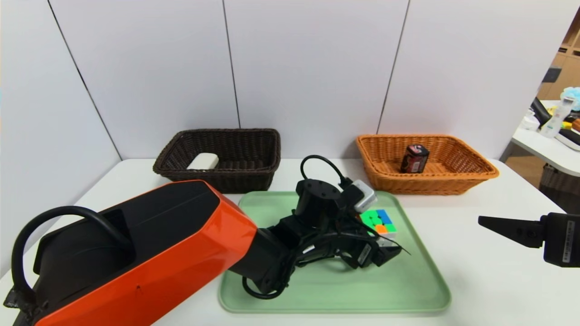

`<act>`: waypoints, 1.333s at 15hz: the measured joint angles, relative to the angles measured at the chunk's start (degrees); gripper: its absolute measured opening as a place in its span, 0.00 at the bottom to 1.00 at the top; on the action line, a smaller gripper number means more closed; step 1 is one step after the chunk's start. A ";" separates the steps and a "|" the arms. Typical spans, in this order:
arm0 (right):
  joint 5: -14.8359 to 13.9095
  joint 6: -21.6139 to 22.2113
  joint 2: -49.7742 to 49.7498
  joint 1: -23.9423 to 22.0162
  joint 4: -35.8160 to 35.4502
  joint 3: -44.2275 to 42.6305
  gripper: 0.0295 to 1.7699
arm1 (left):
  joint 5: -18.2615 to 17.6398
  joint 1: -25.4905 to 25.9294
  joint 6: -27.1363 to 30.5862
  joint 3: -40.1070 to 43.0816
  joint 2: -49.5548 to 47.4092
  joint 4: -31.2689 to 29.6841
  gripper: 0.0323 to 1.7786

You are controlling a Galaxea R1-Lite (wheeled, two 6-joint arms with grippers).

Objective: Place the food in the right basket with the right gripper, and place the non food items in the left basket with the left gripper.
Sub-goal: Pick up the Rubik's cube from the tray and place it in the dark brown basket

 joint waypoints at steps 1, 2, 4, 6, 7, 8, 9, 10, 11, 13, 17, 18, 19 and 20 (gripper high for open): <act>0.02 0.00 0.00 0.00 0.00 0.02 0.96 | 0.05 0.00 0.02 -0.21 0.20 -0.11 0.95; 0.02 -0.02 0.00 0.02 -0.01 0.06 0.96 | 0.07 0.00 -0.06 -0.49 0.41 0.00 0.89; 0.02 -0.05 0.00 0.00 0.00 0.28 0.96 | 0.07 0.00 -0.39 -1.10 0.65 0.24 0.69; 0.05 -0.06 0.00 0.02 0.00 0.44 0.96 | 0.11 0.00 -0.67 -1.60 0.94 0.24 0.56; 0.05 -0.09 0.00 0.00 -0.01 0.44 0.96 | 0.13 0.00 -0.72 -1.73 1.06 0.22 0.55; 0.05 -0.11 0.00 0.00 -0.01 0.46 0.96 | 0.13 0.00 -0.74 -1.79 1.13 0.22 0.55; 0.07 -0.09 0.00 0.00 0.00 0.48 0.96 | 0.13 0.00 -0.80 -1.82 1.17 0.17 0.55; 0.13 -0.09 0.00 0.02 0.00 0.52 0.96 | 0.27 -0.01 -0.85 -1.84 1.17 0.13 0.55; 0.11 -0.09 0.00 0.02 0.07 0.52 0.96 | 0.38 -0.06 -0.87 -1.84 1.16 0.09 0.55; 0.07 -0.11 -0.06 0.02 0.09 0.78 0.96 | 1.10 -0.28 -1.83 -1.78 0.48 0.44 0.55; -0.06 -0.09 -0.80 0.05 0.22 1.33 0.96 | 6.30 -0.54 -2.79 -2.43 -5.81 10.31 0.55; -0.11 -0.22 -0.91 0.00 0.07 1.51 0.96 | 7.92 -0.22 -3.04 -3.52 -8.48 15.02 0.55; -0.12 -0.38 -1.02 0.02 -0.04 1.57 0.96 | 9.62 0.35 -3.23 -5.03 -10.98 19.13 0.55; -0.12 -0.49 -1.08 0.02 -0.06 1.46 0.96 | 11.52 1.32 -3.32 -6.67 -13.36 22.64 0.55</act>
